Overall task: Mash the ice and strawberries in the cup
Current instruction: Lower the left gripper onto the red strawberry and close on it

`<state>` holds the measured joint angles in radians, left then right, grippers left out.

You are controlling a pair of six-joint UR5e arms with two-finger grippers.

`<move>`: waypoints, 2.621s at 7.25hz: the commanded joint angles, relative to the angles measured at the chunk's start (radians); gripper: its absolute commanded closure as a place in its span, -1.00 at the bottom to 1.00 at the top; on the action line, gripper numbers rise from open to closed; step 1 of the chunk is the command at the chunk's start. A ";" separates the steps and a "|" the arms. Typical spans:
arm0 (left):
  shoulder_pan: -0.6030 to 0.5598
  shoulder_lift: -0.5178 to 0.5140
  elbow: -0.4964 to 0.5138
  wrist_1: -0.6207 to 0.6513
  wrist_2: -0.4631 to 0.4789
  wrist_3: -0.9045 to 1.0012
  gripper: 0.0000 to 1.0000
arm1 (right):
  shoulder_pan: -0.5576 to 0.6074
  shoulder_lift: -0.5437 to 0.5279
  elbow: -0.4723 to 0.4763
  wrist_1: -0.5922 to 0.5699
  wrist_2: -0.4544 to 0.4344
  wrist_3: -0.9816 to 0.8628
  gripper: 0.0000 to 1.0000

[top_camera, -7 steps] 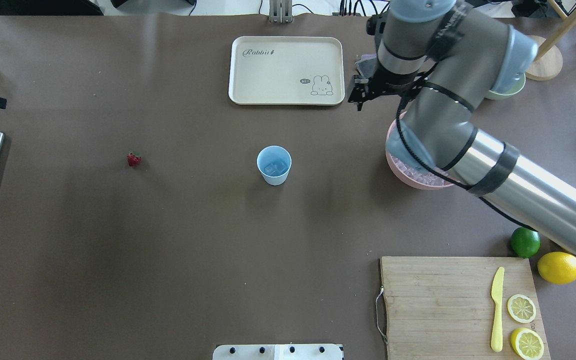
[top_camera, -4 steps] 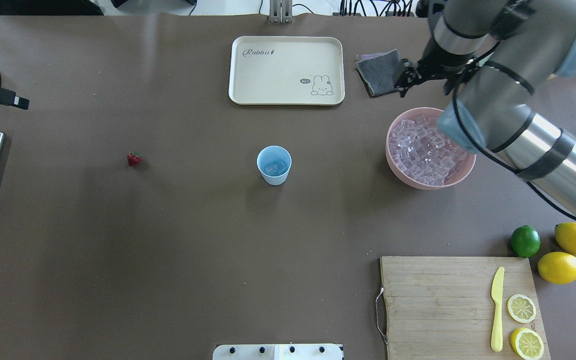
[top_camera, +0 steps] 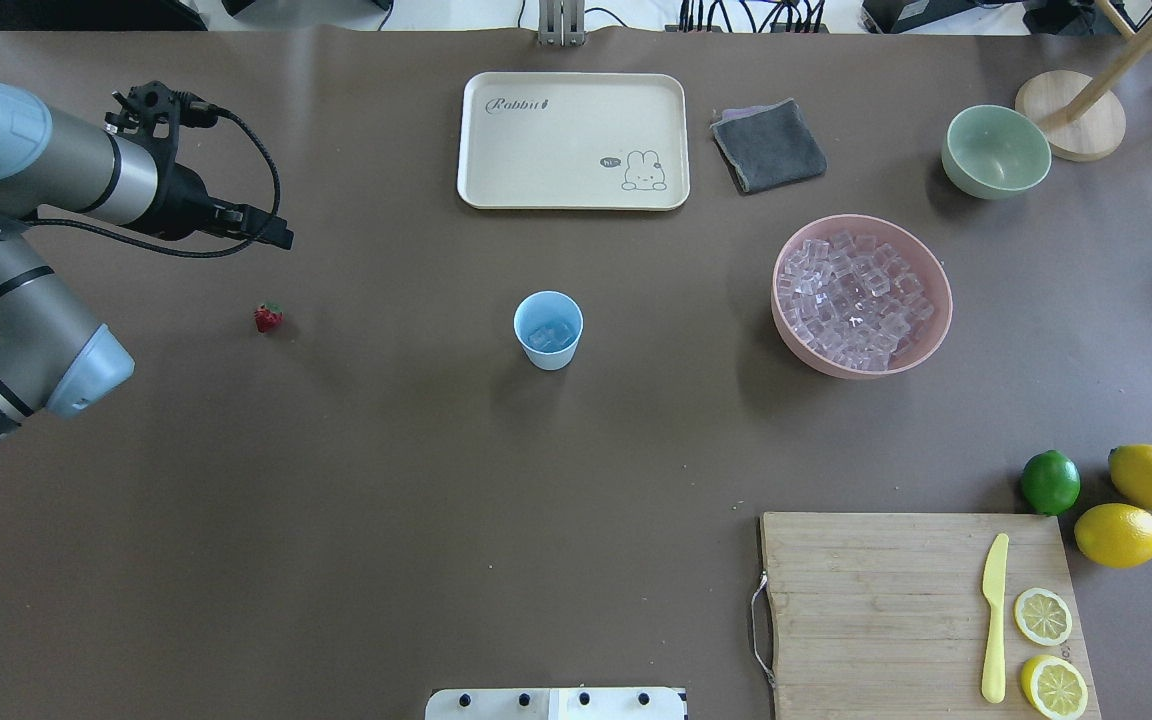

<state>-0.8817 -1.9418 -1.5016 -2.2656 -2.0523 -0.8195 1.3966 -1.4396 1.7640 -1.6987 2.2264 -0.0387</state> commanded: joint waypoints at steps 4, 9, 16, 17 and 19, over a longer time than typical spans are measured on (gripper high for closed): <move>0.110 0.032 -0.089 0.185 0.162 -0.009 -0.91 | 0.044 -0.073 0.003 0.007 -0.004 -0.108 -0.96; 0.161 0.084 -0.103 0.184 0.161 -0.013 -0.90 | 0.045 -0.122 0.020 0.036 -0.005 -0.105 -0.96; 0.156 0.066 -0.066 0.186 0.155 0.002 -0.50 | 0.044 -0.147 0.028 0.037 -0.007 -0.109 -0.96; 0.153 0.066 -0.069 0.186 0.153 0.002 -0.40 | 0.044 -0.147 0.026 0.037 -0.008 -0.107 -0.96; 0.153 0.064 -0.068 0.186 0.153 0.000 -0.29 | 0.044 -0.162 0.038 0.037 -0.010 -0.109 -0.96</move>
<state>-0.7278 -1.8771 -1.5693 -2.0801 -1.8986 -0.8187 1.4405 -1.5921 1.7939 -1.6613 2.2180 -0.1463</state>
